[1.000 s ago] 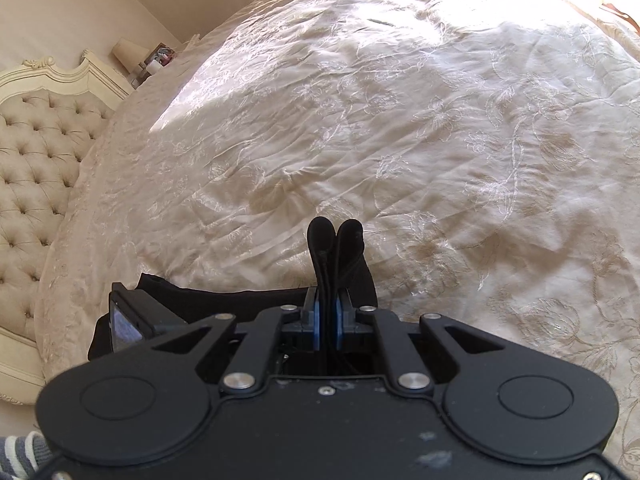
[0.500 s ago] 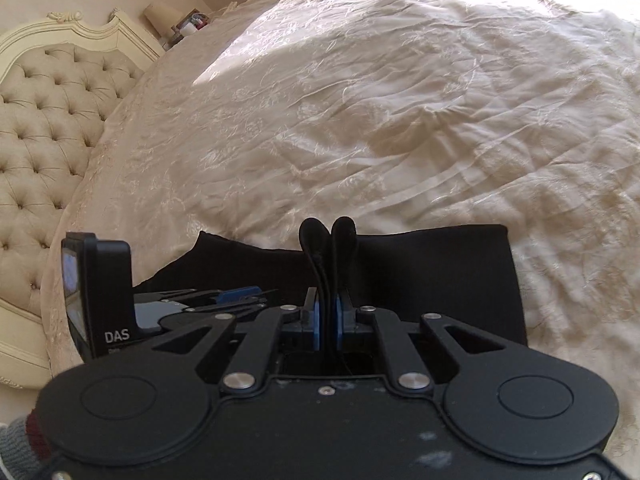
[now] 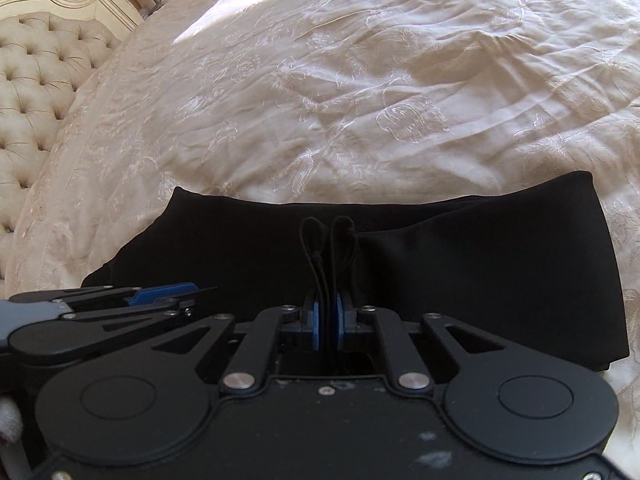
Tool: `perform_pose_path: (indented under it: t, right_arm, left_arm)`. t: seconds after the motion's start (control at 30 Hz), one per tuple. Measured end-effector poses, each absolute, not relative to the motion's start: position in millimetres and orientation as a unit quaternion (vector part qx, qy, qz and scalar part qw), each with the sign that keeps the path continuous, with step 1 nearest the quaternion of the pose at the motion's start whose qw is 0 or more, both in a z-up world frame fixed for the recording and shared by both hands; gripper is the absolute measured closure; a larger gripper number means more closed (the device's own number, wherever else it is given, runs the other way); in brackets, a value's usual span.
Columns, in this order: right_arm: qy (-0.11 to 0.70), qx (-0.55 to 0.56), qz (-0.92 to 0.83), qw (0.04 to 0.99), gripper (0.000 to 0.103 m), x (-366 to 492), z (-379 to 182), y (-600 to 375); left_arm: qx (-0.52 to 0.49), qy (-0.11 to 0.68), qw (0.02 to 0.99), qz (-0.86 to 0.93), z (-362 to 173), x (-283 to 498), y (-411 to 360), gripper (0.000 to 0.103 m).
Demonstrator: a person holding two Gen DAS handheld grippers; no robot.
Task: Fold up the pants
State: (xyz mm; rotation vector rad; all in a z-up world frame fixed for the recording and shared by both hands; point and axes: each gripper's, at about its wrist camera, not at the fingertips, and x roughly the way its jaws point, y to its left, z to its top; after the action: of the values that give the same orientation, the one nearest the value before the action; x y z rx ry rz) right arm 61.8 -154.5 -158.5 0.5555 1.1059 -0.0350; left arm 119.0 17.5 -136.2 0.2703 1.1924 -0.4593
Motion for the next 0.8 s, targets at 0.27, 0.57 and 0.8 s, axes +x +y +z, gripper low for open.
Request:
perform_pose_path:
  t: [0.27, 0.57, 0.8]
  right_arm:
    - [0.516, 0.235, 0.009, 0.824, 0.069, 68, -164, -134]
    - [0.492, 0.215, 0.076, 0.840, 0.069, 35, -132, -157]
    - [0.497, 0.214, 0.003, 0.841, 0.075, -4, -127, -221]
  left_arm:
    - [0.114, 0.556, 0.796, -0.209, -129, 119, 20, 0.082]
    - [0.082, 0.551, 0.809, -0.189, -116, 117, 1, 0.082]
    - [0.109, 0.553, 0.795, -0.224, -131, 95, -51, 0.082]
